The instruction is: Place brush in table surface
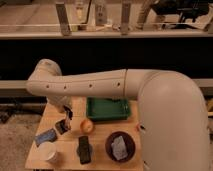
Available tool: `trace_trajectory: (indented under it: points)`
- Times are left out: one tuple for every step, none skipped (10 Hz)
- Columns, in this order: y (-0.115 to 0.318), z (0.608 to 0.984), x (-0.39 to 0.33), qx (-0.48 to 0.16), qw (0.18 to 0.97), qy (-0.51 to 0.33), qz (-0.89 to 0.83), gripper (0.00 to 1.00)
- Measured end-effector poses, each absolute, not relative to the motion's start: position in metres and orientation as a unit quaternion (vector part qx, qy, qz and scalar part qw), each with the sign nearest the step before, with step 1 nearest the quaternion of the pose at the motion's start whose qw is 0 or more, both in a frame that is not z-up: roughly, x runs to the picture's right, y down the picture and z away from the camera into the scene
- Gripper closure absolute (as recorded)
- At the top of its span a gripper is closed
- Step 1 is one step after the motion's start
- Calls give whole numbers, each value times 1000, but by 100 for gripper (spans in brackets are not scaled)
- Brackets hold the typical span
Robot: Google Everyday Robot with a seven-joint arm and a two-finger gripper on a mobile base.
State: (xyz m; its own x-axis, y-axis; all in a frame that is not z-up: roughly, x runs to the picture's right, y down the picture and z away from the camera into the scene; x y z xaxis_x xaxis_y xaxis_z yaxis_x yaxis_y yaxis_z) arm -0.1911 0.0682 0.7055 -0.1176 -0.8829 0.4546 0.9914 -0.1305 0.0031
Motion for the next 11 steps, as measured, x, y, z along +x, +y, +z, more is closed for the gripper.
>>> trace_trajectory:
  points:
    - [66, 703, -191, -177, 639, -155, -732, 100]
    - [64, 701, -190, -178, 639, -154, -732, 100]
    - [62, 699, -189, -178, 638, -153, -733, 100]
    - [60, 695, -190, -177, 637, -152, -735, 100]
    - [58, 692, -191, -177, 636, -151, -736, 100]
    - [54, 688, -190, -177, 635, -148, -737, 100]
    - [52, 686, -190, -177, 635, -146, -738, 100]
    - [51, 685, -191, -176, 635, -145, -738, 100]
    - [50, 684, -190, -176, 635, -145, -738, 100]
    - [50, 685, -190, -177, 636, -146, -737, 100]
    - [50, 689, -189, -179, 636, -148, -736, 100]
